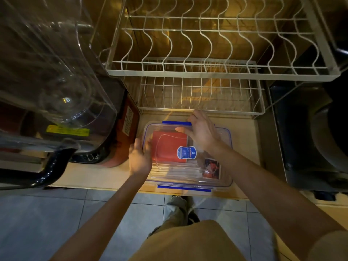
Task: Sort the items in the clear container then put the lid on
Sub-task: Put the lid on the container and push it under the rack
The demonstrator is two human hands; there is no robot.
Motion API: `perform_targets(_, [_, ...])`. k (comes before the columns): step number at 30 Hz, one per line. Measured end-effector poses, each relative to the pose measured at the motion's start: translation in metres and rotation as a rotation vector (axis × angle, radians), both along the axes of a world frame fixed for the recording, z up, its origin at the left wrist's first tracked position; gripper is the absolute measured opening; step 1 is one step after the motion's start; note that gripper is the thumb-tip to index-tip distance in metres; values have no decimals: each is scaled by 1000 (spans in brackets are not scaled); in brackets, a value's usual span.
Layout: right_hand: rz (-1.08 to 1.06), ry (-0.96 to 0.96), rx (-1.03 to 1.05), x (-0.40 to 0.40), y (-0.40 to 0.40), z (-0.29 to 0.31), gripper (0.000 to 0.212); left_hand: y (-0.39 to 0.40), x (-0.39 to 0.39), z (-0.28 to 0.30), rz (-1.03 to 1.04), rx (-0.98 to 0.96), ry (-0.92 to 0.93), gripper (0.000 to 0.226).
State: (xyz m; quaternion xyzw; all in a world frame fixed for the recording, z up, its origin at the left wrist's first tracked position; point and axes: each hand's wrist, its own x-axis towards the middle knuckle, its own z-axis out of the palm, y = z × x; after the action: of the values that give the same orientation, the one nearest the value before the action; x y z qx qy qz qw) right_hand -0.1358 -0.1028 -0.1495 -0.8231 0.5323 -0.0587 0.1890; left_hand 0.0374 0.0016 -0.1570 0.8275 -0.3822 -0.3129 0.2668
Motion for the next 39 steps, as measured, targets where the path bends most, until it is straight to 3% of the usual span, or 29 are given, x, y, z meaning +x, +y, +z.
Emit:
perform_targets(4, [1,47,-1,3,3,6,54,0,-1,1,6,3,-2,41])
perform_targets(10, [-46,-147,-72,-6,72,20,43,1,-1,-1,-13,-4,-45,45])
perform_targets(12, [-21,-130,-84,-12,102,20,42,1,-1,-1,-17,13,-75,47])
perform_targets(16, [84,49,-180,-23,143,8,57,2,1,-3,-71,50,-115,50])
perform_targets(21, [231,344,-219,-29,149,-4,98,-1,2,-4,-100,75,-99,47])
perform_targets(26, [180,322,-306,-24,151,-9,77,-2,2,-3,-104,98,-81,47])
perform_targets(31, [254,262,-143,-31,149,-10,103,-5,3,-2,-124,152,-96,51])
perform_targets(34, [261,158,-92,-36,147,-6,83,-4,3,-2,-135,153,-104,52])
perform_targets(39, [373,171,-92,-43,141,-7,66,-3,2,-1,-137,142,-123,53])
